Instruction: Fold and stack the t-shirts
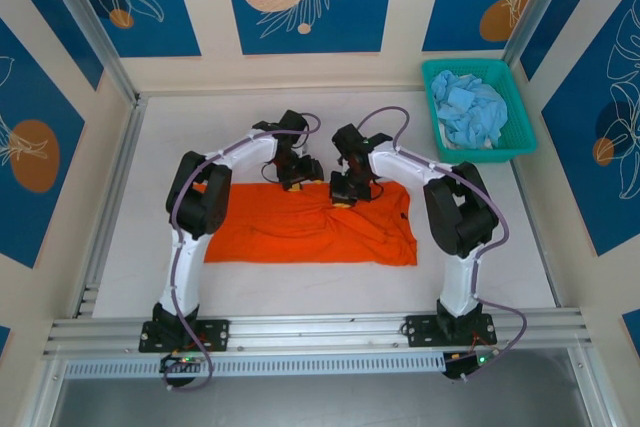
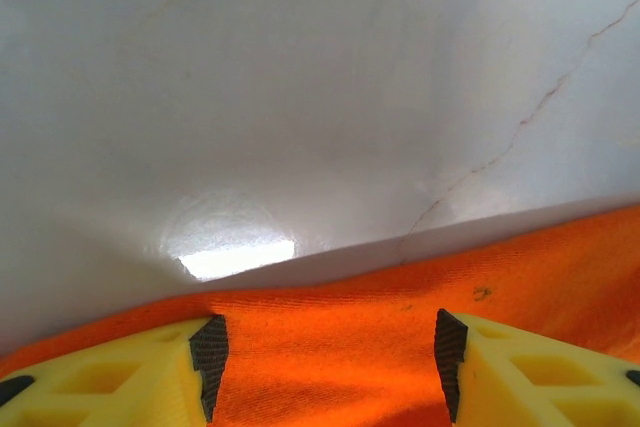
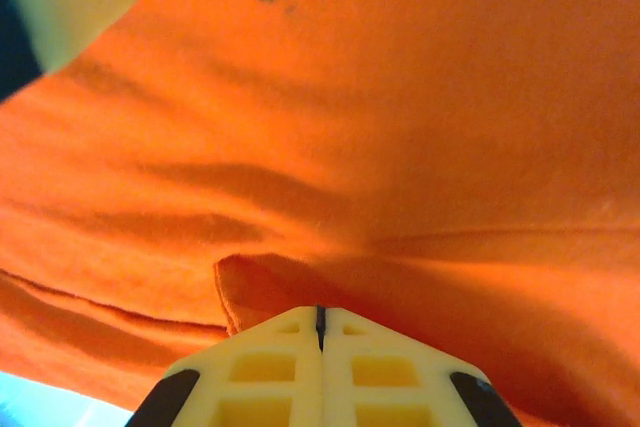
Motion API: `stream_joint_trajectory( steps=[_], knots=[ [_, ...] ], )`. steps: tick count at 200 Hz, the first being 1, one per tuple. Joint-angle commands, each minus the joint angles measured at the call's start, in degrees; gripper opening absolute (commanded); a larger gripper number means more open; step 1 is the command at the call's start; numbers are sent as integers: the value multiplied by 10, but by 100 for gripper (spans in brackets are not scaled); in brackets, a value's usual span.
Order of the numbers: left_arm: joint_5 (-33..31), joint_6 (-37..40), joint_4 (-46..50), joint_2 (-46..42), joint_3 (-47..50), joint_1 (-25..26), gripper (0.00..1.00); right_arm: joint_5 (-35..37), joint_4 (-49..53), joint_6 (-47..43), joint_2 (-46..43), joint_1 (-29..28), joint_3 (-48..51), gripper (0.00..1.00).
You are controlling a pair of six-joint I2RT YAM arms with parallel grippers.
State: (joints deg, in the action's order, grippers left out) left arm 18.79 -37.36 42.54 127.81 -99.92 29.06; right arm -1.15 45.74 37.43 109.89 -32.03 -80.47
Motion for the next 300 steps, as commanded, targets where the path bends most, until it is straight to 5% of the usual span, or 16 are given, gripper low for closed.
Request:
stream_joint_trajectory(
  steps=[1,33,79,128,153,194,237,300],
  knots=[
    [-27,10,36,30,-6,0,60,7,42,10,-21,-20,11,7],
    [-28,14,37,32,-6,0,60,-7,46,49,-25,-57,36,9],
    [-30,25,41,36,-20,0,62,-45,34,148,-49,-113,89,39],
    [-30,55,48,37,-38,0,65,-55,13,184,-167,-69,152,49],
    [-40,73,52,32,-46,-1,66,-45,-10,181,-207,-3,169,48],
    [-35,78,78,46,-77,-1,66,-54,-40,146,-148,69,175,25],
    [-51,80,85,58,-88,-2,66,-61,-63,117,-84,52,184,17],
    [-43,81,90,66,-106,-4,67,-23,-33,137,-201,14,289,23]
  ],
)
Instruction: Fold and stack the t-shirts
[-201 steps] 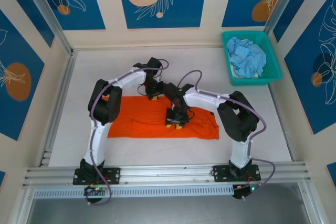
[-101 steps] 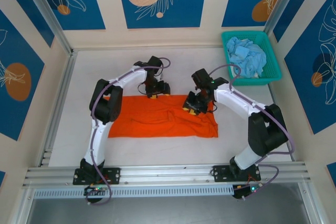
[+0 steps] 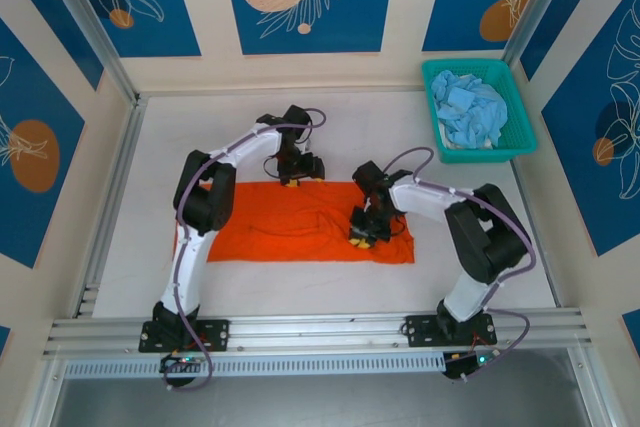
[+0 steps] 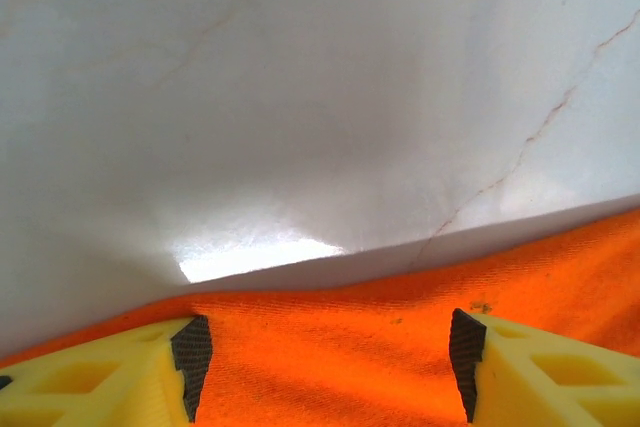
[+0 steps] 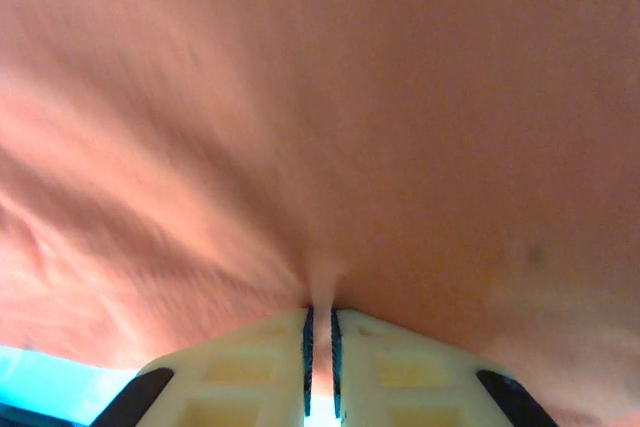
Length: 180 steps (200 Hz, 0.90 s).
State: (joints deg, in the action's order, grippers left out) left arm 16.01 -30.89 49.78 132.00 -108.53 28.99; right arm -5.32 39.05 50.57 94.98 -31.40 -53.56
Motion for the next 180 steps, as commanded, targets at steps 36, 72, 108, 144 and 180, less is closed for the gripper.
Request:
stream_joint_trajectory(
  steps=[36,72,108,144,180],
  knots=[
    [-14,17,25,17,-36,-4,71,38,51,-3,-63,60,-11,37],
    [-47,9,43,-26,-52,-9,79,59,52,34,16,97,-81,39],
    [-139,-6,74,-101,-14,-24,80,66,45,86,116,110,-144,37],
    [-183,5,62,-207,116,-44,81,102,104,127,230,130,-273,38],
    [-186,21,53,-315,252,-60,81,112,145,109,350,132,-469,41]
  ],
)
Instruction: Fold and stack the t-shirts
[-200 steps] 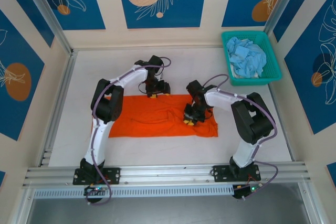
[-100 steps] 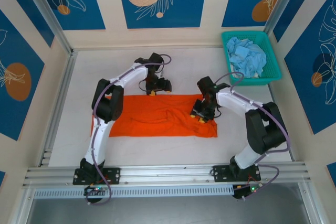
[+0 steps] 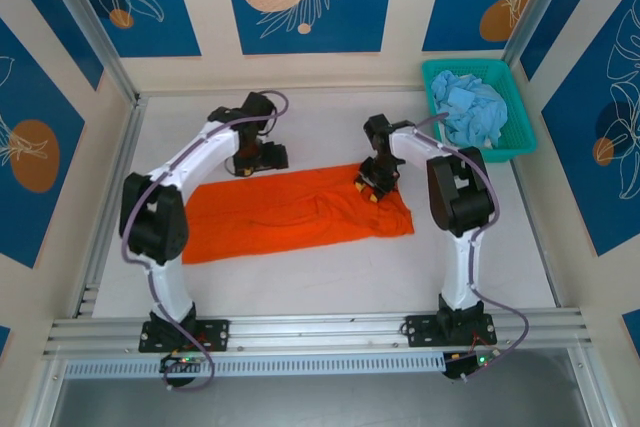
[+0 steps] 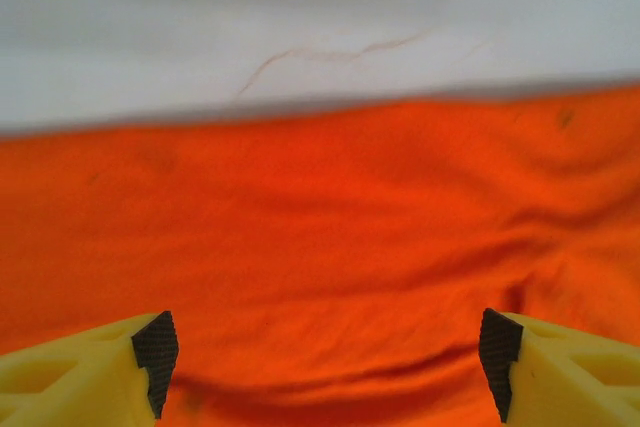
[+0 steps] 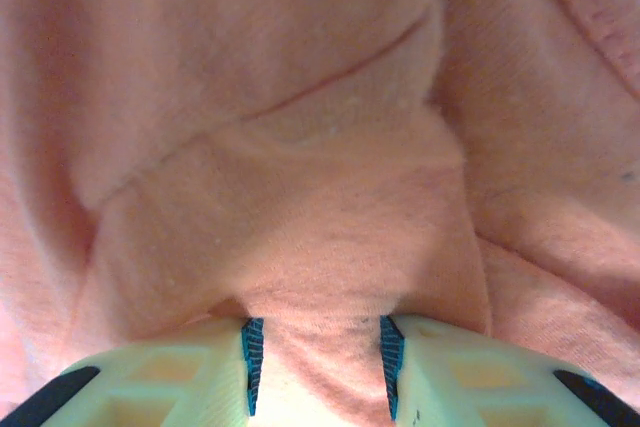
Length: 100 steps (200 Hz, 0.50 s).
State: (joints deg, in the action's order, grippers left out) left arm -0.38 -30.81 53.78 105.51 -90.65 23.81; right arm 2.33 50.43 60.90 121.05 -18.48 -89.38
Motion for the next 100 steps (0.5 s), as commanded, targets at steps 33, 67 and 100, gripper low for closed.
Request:
stream_joint_trajectory(
  steps=[33,67,100],
  knots=[
    [-6,36,24,-112,147,-9,80,27,82,-39,244,-6,-367,44],
    [49,59,29,-133,193,-6,78,-32,50,-81,385,-20,-608,55],
    [118,91,27,-124,226,14,74,-56,-1,-85,377,-29,-659,64]
  ],
)
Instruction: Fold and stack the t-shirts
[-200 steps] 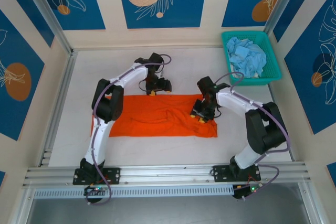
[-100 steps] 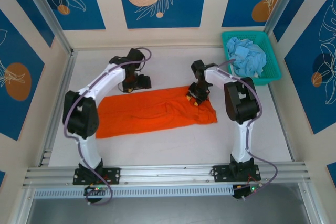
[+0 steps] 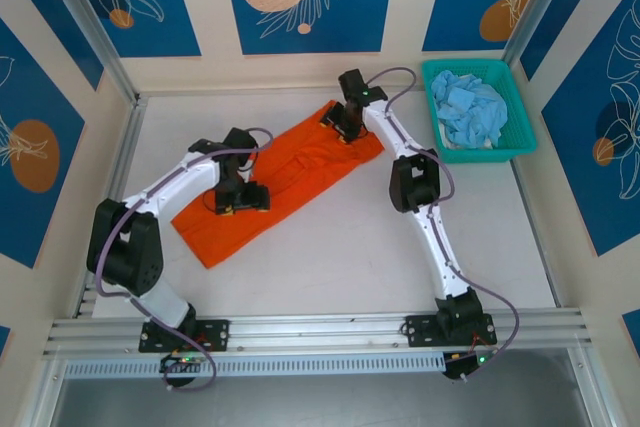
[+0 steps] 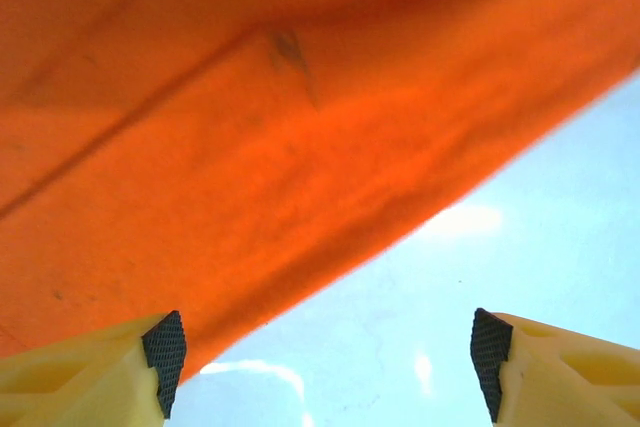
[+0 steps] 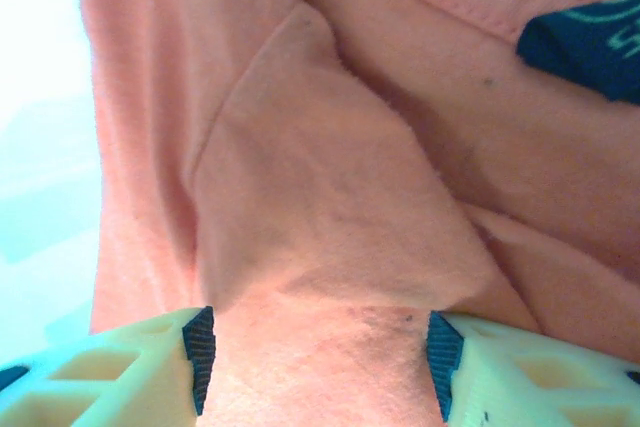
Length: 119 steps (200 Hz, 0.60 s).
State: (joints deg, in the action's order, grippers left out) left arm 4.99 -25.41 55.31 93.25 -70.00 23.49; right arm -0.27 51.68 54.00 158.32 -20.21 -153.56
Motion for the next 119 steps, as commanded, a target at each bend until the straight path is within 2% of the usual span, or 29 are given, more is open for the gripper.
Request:
stream_joint_trajectory(
  steps=[1,38,68,87,119],
  knots=[
    [65,37,12,0,20,17,74,-30,-15,-17,2,-12,-17,64],
    [39,27,-7,50,53,25,69,-32,-36,-61,-132,-26,53,65],
    [37,22,-17,111,50,25,65,16,3,-122,-263,-30,144,67],
    [51,16,-35,132,53,26,65,47,4,-141,-374,-26,271,68],
    [109,3,-54,154,40,55,64,71,-60,-116,-609,0,583,69]
  ],
)
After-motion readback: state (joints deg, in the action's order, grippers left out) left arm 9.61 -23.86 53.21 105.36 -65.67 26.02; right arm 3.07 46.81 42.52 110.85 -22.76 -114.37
